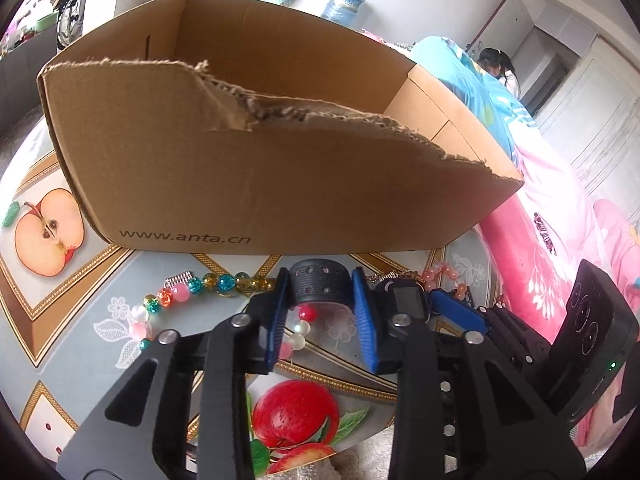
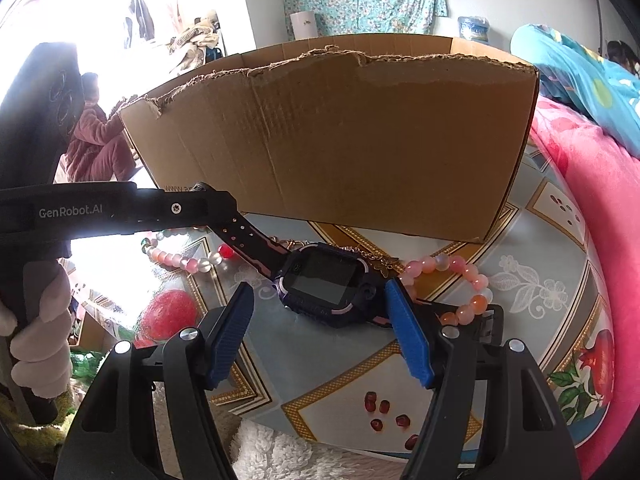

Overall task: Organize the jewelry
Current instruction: 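Grasp the black smartwatch strap with the left gripper while the right gripper grasps the watch body, then lift the black smartwatch with both grippers and carry it into the cardboard box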

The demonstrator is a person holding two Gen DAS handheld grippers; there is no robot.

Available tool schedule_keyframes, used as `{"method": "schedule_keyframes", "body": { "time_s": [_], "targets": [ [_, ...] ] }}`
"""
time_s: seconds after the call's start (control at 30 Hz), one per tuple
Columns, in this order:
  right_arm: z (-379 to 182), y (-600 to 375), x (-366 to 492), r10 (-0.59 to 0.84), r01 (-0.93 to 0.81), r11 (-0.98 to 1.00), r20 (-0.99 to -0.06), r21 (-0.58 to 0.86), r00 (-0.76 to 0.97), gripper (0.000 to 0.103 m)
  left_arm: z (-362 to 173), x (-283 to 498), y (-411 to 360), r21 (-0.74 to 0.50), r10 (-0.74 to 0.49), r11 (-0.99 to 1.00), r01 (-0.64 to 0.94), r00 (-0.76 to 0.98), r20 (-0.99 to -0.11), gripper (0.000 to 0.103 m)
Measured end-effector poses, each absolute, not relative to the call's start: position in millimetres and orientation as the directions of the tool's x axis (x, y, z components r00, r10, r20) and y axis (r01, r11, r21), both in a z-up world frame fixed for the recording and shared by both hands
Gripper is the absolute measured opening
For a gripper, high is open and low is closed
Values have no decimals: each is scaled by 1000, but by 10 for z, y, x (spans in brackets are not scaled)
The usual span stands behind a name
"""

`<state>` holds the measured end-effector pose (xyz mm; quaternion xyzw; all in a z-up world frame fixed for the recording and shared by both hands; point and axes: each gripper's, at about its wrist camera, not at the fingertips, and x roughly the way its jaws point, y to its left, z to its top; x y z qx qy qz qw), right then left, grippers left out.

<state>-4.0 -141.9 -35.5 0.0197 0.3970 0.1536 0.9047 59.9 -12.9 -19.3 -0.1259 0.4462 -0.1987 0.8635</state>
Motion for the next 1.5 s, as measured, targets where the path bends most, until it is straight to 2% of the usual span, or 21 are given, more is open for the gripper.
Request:
{"method": "schedule_keyframes", "body": {
  "time_s": [0.27,0.47,0.6,0.7,0.9,1.03,1.27,1.43,1.5],
  "targets": [
    [-323,-1713,1,394,-269,919,-706,288,588,66,-158,467,-183,-289,-384,923,255,553,-739,22],
    [-306,-1930,63,405,-243,914,-716,324,569,53,-150,388,-95,-312,-406,913,262,548,-731,21],
    [-284,-2070,159,302,-152,952,-750,264,589,53,-133,296,-18,-298,-395,918,260,565,-724,20],
    [-283,-2180,209,277,-95,957,-761,274,587,53,-149,266,74,-314,-398,917,245,561,-726,20],
    [-205,-2260,115,344,-108,932,-746,347,570,53,-203,192,145,-326,-402,916,235,558,-727,20],
    [-283,-2171,111,308,-84,946,-783,315,540,53,-212,163,150,-322,-405,914,245,562,-722,20],
    [-333,-2096,183,380,-69,911,-762,407,524,52,-238,171,172,-336,-414,910,242,556,-720,20],
    [-358,-2248,202,540,-46,792,-664,609,517,42,-255,175,202,-349,-421,907,238,558,-715,20],
    [-366,-2242,205,514,-31,809,-681,586,522,33,-264,177,212,-352,-423,906,236,558,-714,20]
  ]
}}
